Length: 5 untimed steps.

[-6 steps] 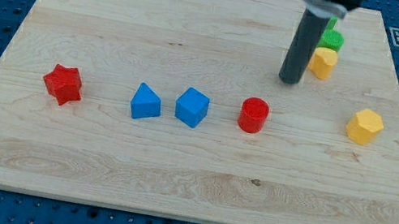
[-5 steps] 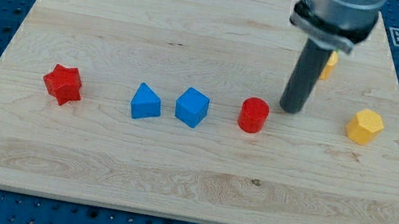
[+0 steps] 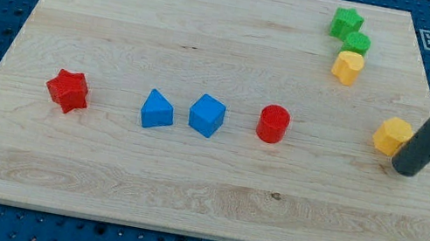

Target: Push the yellow hexagon to the center right

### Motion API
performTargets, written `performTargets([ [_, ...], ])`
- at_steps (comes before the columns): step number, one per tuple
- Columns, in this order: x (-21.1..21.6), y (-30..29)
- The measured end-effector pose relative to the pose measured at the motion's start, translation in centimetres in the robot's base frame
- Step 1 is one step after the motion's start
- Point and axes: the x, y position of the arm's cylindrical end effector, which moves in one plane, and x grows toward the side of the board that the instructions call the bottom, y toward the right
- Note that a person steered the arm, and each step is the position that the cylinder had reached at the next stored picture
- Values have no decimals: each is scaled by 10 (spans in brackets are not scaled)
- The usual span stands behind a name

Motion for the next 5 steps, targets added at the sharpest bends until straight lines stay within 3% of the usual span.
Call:
performTargets([
  [3, -37, -25],
  [5, -26, 16],
])
